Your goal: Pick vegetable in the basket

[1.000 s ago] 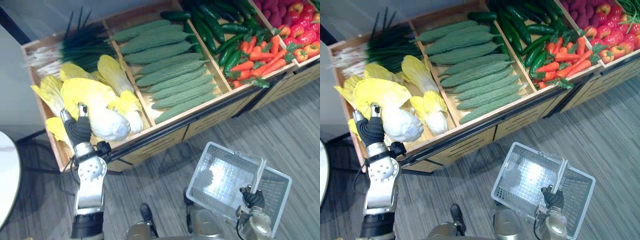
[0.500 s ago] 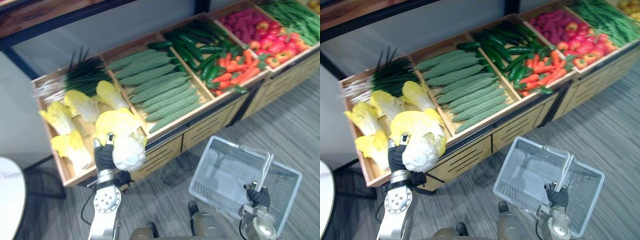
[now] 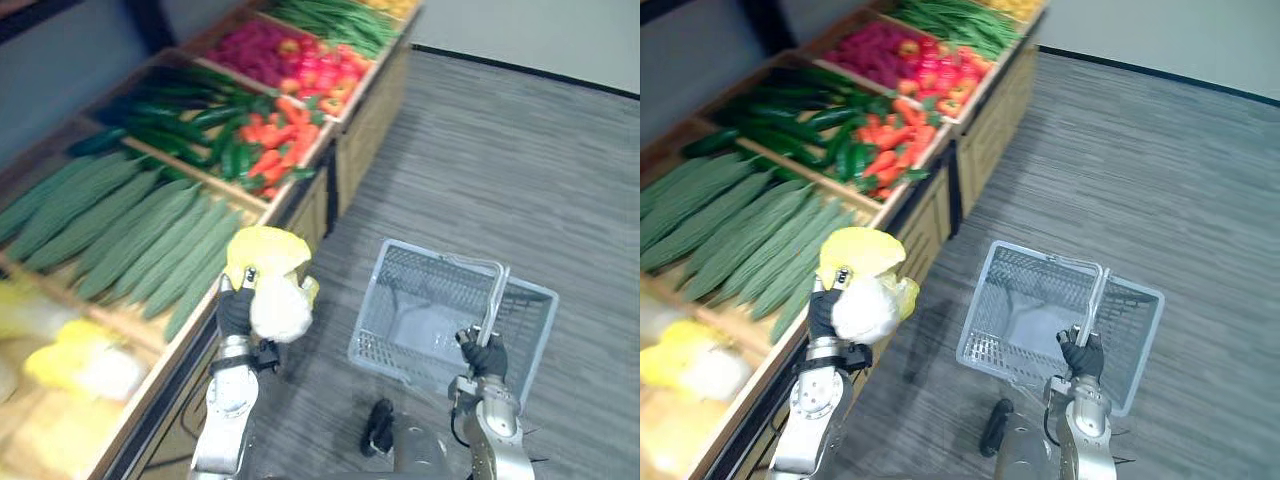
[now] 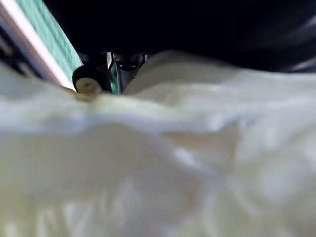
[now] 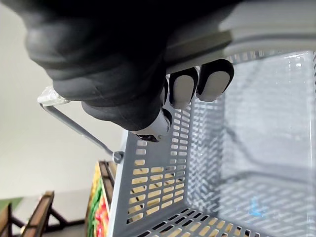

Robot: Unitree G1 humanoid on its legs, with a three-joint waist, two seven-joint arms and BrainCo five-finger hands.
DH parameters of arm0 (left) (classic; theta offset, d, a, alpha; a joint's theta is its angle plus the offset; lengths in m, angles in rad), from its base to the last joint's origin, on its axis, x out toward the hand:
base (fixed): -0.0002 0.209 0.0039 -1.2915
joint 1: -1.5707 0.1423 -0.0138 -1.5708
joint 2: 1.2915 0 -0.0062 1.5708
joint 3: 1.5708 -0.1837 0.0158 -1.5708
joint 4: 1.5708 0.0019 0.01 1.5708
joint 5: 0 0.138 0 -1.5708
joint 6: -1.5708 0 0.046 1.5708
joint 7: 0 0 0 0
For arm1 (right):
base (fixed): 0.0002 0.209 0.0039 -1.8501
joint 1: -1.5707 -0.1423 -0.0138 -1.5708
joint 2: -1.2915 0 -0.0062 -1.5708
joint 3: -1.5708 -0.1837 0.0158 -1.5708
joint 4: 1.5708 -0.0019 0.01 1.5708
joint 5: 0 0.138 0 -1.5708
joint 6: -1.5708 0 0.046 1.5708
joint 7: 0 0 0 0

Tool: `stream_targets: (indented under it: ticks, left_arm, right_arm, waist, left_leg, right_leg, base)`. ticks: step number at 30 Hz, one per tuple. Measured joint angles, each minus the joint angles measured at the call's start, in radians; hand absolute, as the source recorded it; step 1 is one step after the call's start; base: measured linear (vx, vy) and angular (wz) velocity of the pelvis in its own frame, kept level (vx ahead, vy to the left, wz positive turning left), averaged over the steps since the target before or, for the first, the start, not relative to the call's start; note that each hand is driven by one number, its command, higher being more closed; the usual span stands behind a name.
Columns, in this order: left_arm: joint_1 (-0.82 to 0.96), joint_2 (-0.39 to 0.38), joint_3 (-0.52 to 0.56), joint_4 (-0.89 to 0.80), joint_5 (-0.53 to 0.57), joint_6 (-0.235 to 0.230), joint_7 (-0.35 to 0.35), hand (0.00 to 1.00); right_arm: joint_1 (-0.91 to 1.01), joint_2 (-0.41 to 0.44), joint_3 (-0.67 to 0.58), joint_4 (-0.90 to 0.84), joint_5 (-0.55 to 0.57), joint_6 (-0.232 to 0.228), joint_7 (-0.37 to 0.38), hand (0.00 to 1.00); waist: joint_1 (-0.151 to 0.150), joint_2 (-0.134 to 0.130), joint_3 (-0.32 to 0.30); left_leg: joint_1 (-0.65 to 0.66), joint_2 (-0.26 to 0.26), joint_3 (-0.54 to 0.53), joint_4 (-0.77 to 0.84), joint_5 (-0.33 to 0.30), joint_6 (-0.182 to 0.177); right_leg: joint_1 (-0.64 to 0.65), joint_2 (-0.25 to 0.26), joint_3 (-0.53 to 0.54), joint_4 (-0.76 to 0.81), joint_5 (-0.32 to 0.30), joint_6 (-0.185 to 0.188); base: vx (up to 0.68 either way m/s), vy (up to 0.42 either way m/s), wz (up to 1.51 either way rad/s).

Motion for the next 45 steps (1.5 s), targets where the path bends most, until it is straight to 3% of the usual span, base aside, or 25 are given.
stream_targets:
  ticks: [1, 3, 5, 7, 8, 9, 10, 11, 15, 23, 24, 30, 40, 45]
  left_arm:
    - [0.001, 0.0, -0.013, 0.022, 0.0, 0.0, -0.008, 1.0]
    - [0.001, -0.002, -0.015, 0.04, 0.001, 0.001, -0.015, 1.0]
    - [0.008, 0.0, -0.007, 0.043, 0.004, 0.007, -0.013, 1.0]
    - [0.009, 0.0, -0.003, 0.044, 0.007, 0.011, -0.013, 1.0]
    - [0.008, -0.001, 0.001, 0.051, 0.035, 0.02, -0.011, 1.0]
    - [0.008, -0.002, 0.0, 0.055, 0.045, 0.021, -0.01, 1.0]
    - [-0.008, 0.001, -0.005, 0.087, 0.065, 0.023, -0.011, 1.0]
    - [-0.026, 0.021, -0.011, 0.122, 0.092, 0.036, -0.013, 1.0]
    - [-0.069, 0.053, -0.048, 0.158, 0.187, 0.069, -0.015, 1.0]
    - [-0.141, 0.1, -0.097, 0.288, 0.42, 0.126, -0.017, 1.0]
    - [-0.143, 0.106, -0.105, 0.298, 0.433, 0.13, -0.017, 0.0]
    - [-0.214, 0.104, -0.159, 0.433, 0.517, 0.17, -0.019, 0.0]
    - [-0.255, 0.082, -0.162, 0.449, 0.531, 0.181, -0.017, 0.0]
    - [-0.257, 0.076, -0.166, 0.447, 0.509, 0.18, -0.017, 0.0]
  right_arm:
    - [-0.013, -0.016, 0.016, 0.0, 0.002, 0.0, 0.01, 1.0]
    - [-0.038, -0.041, 0.036, 0.0, 0.006, 0.0, 0.016, 1.0]
    - [-0.067, -0.056, 0.055, 0.0, 0.019, 0.0, 0.02, 1.0]
    - [-0.077, -0.061, 0.07, 0.0, 0.027, 0.0, 0.028, 1.0]
    - [-0.08, -0.075, 0.086, 0.0, 0.043, 0.0, 0.039, 1.0]
    - [-0.079, -0.086, 0.096, -0.002, 0.049, 0.0, 0.043, 1.0]
    - [-0.081, -0.091, 0.109, 0.007, 0.057, 0.002, 0.056, 1.0]
    - [-0.081, -0.078, 0.125, 0.007, 0.076, 0.002, 0.072, 1.0]
    - [-0.073, -0.072, 0.212, 0.007, 0.157, 0.011, 0.124, 1.0]
    - [-0.046, -0.062, 0.36, -0.021, 0.281, 0.021, 0.189, 1.0]
    - [-0.046, -0.062, 0.363, -0.021, 0.29, 0.021, 0.189, 1.0]
    - [-0.046, -0.066, 0.452, -0.03, 0.378, 0.021, 0.19, 1.0]
    - [-0.045, -0.098, 0.552, -0.064, 0.52, 0.03, 0.254, 1.0]
    - [-0.022, -0.106, 0.556, -0.064, 0.514, 0.042, 0.272, 1.0]
  waist:
    - [0.001, 0.001, -0.001]
    - [0.005, 0.0, -0.001]
    - [0.034, -0.001, 0.0]
    - [0.039, -0.001, 0.0]
    - [0.046, 0.012, -0.004]
    - [0.048, 0.03, -0.009]
    - [0.041, 0.036, -0.013]
    - [0.021, 0.017, -0.021]
    - [0.016, 0.005, -0.024]
    - [-0.011, -0.002, -0.03]
    - [-0.012, -0.005, -0.032]
    - [-0.031, -0.041, -0.054]
    - [-0.032, -0.045, -0.058]
    - [-0.032, -0.046, -0.061]
  left_leg:
    - [-0.064, -0.026, -0.113, 0.078, -0.039, -0.039]
    - [-0.16, -0.102, -0.247, 0.093, -0.088, -0.047]
    - [-0.233, -0.193, -0.382, -0.013, -0.12, -0.071]
    - [-0.264, -0.247, -0.465, -0.124, -0.116, -0.081]
    - [-0.254, -0.271, -0.529, -0.307, -0.045, -0.138]
    - [-0.25, -0.263, -0.544, -0.383, 0.051, -0.144]
    - [-0.226, -0.256, -0.545, -0.414, 0.03, -0.141]
    - [-0.205, -0.278, -0.528, -0.457, 0.038, -0.131]
    - [-0.142, -0.329, -0.462, -0.562, 0.063, -0.098]
    - [-0.082, -0.325, -0.443, -0.644, 0.077, -0.112]
    - [-0.081, -0.324, -0.442, -0.646, 0.077, -0.113]
    - [-0.071, -0.325, -0.44, -0.674, 0.09, -0.115]
    - [-0.074, -0.326, -0.45, -0.676, 0.092, -0.113]
    - [-0.075, -0.326, -0.454, -0.679, 0.098, -0.112]
  right_leg:
    - [0.036, 0.016, 0.04, -0.038, 0.003, -0.005]
    - [0.072, 0.017, 0.101, -0.071, 0.005, -0.004]
    - [0.122, 0.012, 0.189, -0.107, 0.026, 0.028]
    - [0.15, 0.004, 0.229, -0.129, 0.035, 0.043]
    - [0.166, 0.011, 0.264, -0.142, 0.041, 0.064]
    - [0.174, 0.028, 0.28, -0.149, 0.038, 0.082]
    - [0.191, 0.04, 0.312, -0.169, 0.039, 0.106]
    - [0.19, 0.017, 0.328, -0.181, 0.046, 0.116]
    - [0.211, -0.032, 0.391, -0.25, 0.069, 0.153]
    - [0.231, -0.027, 0.419, -0.279, 0.076, 0.15]
    - [0.231, -0.026, 0.42, -0.28, 0.076, 0.15]
    - [0.234, -0.025, 0.423, -0.296, 0.079, 0.145]
    - [0.235, -0.025, 0.418, -0.296, 0.079, 0.145]
    - [0.236, -0.025, 0.414, -0.296, 0.079, 0.145]
  base:
    - [0.27, -0.004, -0.99]
    - [0.29, 0.049, -1.0]
    - [0.3, 0.108, -1.03]
    - [0.28, 0.182, -0.91]
    - [0.27, 0.237, -1.04]
    - [0.27, 0.257, -1.05]
    - [0.21, 0.219, -0.55]
    - [0.19, 0.212, -0.42]
    - [0.12, 0.166, -0.3]
    - [0.04, 0.009, -0.11]
    - [0.01, -0.019, -0.1]
    - [0.0, -0.003, -0.01]
    - [0.0, 0.003, 0.02]
    - [-0.01, 0.001, 0.03]
